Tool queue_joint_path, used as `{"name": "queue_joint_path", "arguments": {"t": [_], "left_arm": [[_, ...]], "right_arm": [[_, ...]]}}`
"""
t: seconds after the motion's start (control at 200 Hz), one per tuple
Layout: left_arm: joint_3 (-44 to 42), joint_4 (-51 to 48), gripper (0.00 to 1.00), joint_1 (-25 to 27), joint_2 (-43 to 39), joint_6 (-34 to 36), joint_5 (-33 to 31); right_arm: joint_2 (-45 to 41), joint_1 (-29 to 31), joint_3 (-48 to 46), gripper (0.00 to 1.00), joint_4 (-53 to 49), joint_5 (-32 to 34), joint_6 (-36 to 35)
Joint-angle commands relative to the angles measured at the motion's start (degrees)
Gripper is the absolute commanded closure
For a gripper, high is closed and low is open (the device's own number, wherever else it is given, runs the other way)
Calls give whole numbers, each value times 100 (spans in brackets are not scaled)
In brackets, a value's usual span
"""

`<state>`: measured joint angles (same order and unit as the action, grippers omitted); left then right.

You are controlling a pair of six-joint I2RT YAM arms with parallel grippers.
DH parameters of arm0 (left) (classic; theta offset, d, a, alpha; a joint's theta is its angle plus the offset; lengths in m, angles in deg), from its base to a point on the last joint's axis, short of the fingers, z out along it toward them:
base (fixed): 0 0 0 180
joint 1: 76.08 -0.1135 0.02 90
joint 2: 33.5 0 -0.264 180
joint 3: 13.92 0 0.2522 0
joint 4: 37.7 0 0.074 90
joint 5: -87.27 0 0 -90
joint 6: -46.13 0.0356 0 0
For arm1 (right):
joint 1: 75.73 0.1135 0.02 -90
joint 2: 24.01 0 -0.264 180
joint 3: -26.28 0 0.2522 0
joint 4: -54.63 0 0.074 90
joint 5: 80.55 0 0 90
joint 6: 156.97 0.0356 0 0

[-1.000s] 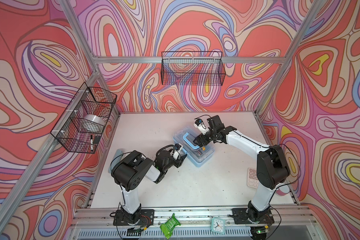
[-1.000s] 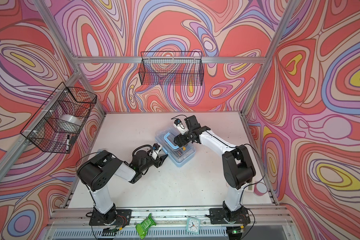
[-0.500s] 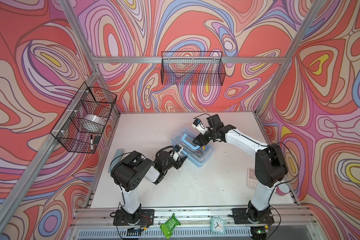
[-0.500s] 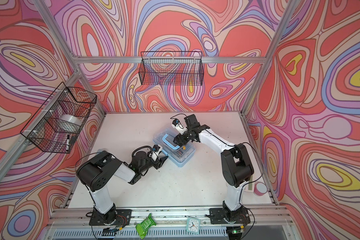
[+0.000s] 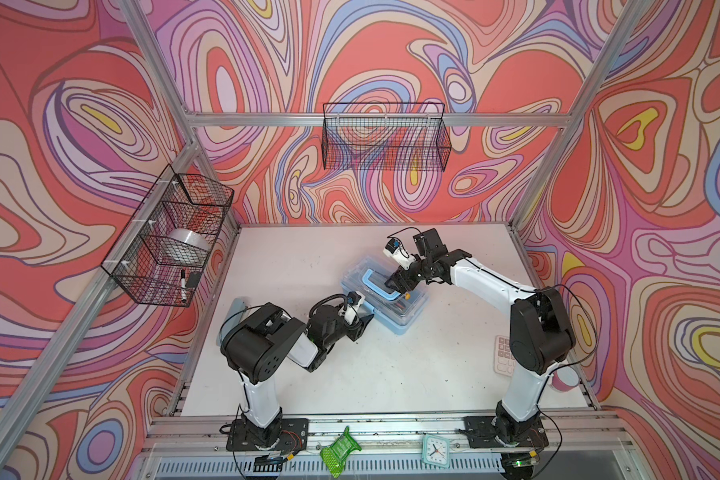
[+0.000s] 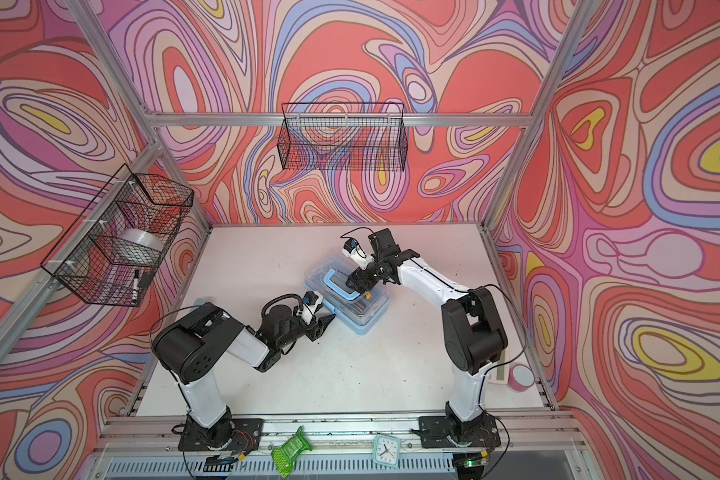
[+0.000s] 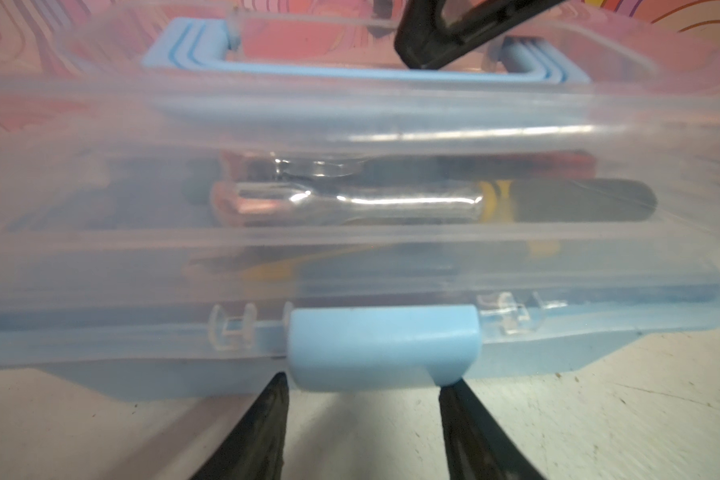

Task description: Pack the tool kit

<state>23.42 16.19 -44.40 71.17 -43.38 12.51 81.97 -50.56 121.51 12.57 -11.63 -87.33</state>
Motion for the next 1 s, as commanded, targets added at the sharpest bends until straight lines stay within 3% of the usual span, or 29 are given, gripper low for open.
{"name": "queue_joint_path", "arguments": {"t": [0.0,0.31,0.761,0.996], "left_arm": [[107,469,44,-4,41,-77,-99],[231,502,47,49,177,-183,-102],[173,462,61,49,113,-198,-159],[321,-431,64,76,-399,-208,-162]], "right_arm": [[209,40,-191,29,-465,-94,-205],[186,38,-241,29,-443,-25,-176],[165,37,-211,29,-428,25,-104],[133,36,-266,29,-392,112,-58]]}}
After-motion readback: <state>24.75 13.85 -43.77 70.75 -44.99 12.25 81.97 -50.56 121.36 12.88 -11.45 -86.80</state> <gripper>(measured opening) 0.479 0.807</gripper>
